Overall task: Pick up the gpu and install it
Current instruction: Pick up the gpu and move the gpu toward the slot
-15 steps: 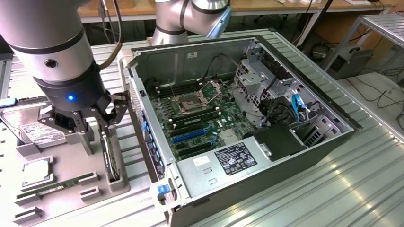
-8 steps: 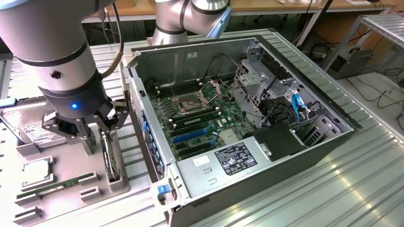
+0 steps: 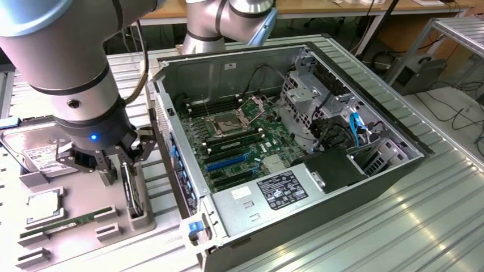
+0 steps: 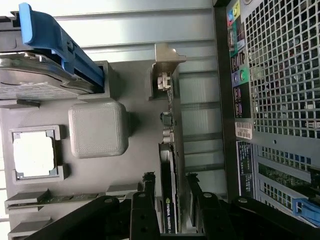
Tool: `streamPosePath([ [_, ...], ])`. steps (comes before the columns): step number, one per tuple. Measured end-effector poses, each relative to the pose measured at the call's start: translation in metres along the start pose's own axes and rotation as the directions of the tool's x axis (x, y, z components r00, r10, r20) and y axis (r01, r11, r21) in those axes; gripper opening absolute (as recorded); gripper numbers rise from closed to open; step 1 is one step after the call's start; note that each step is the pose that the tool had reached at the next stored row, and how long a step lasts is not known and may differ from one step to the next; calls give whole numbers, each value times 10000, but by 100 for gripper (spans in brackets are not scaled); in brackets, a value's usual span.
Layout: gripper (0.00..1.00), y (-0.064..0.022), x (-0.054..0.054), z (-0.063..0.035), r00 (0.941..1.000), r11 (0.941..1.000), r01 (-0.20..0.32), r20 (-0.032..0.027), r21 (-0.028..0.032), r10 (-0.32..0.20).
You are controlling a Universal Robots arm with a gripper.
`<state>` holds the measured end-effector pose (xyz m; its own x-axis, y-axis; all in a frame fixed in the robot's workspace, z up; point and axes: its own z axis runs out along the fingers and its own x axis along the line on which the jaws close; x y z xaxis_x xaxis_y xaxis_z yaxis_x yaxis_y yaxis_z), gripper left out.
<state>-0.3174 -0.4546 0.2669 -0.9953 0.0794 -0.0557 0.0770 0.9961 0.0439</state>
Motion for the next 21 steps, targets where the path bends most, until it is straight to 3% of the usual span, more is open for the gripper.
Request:
streamPosePath([
  [7,38,-4,2,107,10000,10000,-3,-4,-45,3],
  [11,38,-6,1,165,10000,9998,-12,-14,-175,11],
  [21,38,16,5,201,10000,9998,-10,-16,-181,10],
])
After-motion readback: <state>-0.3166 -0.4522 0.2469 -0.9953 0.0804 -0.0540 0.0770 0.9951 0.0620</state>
